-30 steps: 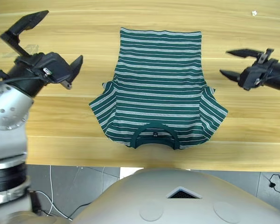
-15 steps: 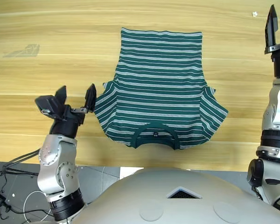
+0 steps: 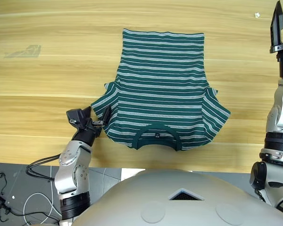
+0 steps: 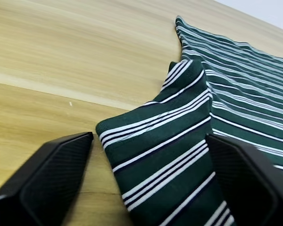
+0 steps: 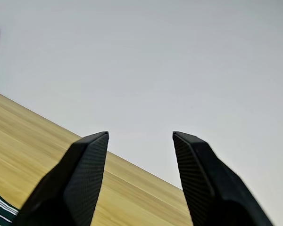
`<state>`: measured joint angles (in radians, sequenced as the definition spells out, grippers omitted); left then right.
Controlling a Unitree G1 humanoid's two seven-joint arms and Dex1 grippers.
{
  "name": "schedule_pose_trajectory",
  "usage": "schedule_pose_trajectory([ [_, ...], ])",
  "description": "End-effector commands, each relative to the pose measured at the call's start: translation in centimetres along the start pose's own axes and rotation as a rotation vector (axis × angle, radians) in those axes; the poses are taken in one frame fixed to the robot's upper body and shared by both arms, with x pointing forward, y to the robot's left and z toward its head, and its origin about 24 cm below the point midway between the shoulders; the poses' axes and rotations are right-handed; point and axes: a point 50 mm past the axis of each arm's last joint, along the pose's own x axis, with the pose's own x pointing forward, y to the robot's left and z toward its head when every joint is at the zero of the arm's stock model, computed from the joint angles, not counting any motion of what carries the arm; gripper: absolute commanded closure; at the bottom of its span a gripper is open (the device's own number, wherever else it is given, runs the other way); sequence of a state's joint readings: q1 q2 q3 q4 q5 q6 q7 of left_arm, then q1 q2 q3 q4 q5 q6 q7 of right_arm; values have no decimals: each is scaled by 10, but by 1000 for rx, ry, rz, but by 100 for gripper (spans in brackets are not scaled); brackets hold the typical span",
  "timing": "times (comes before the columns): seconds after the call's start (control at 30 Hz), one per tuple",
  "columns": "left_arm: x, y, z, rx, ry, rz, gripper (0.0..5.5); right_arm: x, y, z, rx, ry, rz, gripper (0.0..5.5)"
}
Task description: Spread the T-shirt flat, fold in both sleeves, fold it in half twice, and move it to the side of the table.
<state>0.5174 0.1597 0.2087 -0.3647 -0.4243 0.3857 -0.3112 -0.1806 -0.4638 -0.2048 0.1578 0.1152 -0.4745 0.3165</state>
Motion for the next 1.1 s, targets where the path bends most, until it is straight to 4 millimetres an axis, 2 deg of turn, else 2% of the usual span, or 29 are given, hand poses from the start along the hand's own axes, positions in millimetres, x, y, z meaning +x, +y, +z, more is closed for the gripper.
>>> schedule_pose_trajectory([
  [0.03, 1, 0, -10, -3, 59, 6, 169, -2, -2, 0, -7, 2, 5, 299],
  [0.37, 9, 16, -5, -48, 22, 169, 356, -15, 4, -8, 17, 48, 13, 299],
  [0.73, 13, 17, -7, -18, 50, 153, 542, -15, 14, -10, 39, 61, 21, 299],
  [1.1, 11, 11, -4, 3, 6, 113, 549, -16, 19, -12, 49, 76, 30, 299],
])
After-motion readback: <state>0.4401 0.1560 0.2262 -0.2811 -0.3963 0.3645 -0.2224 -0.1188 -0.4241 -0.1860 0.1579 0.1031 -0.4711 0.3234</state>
